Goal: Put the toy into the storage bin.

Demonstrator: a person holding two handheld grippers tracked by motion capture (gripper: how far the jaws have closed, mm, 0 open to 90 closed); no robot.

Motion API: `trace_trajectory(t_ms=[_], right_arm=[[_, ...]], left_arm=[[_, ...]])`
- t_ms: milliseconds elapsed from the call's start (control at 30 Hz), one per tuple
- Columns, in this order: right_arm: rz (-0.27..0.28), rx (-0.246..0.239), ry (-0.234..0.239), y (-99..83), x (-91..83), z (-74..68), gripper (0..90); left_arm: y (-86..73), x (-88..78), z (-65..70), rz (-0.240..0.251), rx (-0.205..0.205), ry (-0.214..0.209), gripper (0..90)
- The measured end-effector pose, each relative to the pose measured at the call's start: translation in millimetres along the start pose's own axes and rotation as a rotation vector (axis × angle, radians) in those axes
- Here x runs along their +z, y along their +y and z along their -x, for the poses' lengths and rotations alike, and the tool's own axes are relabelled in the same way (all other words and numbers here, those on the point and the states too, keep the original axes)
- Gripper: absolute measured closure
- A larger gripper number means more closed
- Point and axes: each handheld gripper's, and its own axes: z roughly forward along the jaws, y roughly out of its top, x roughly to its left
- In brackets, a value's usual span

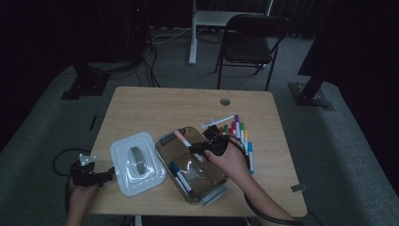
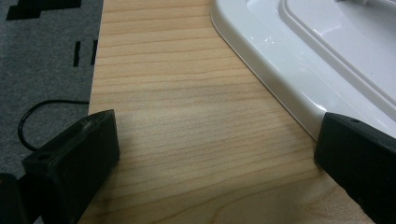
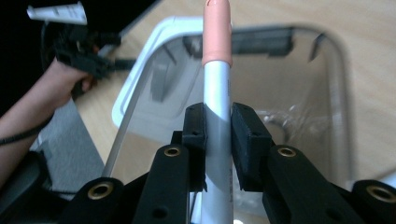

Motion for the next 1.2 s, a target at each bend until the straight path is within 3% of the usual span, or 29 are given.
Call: trace_trajectory(t_ms=[133,400,833,900,1200], right_arm=[[-0.035,-0.009,0.004,-1.6,12.6,-1.6,76.8],[-0.162,0.008,0.005,-6.7,44.4,-2.3,76.8],[-0.298,-0.011,0.044,-8.4,73.8,-15.7,76.8],[-0.329,-0.024,0.023,-8.5,79.3,-17.1,76.8],[-0.452,-0.024,0.024,-12.6,97.0,-16.8,76.8]], left_arm=[[0.0,0.0,0.0,0.0,0.0,0.0,0.7],[-0.1,0.1,0.1,0.002,0.0,0.001,0.7],[-0.1,0.1,0.0,0.001,0.0,0.0,0.6],[0.0,0.1,0.0,0.001,0.0,0.001,0.6],[-0.1,0.0,0.0,0.0,-0.001,0.0,0.6]])
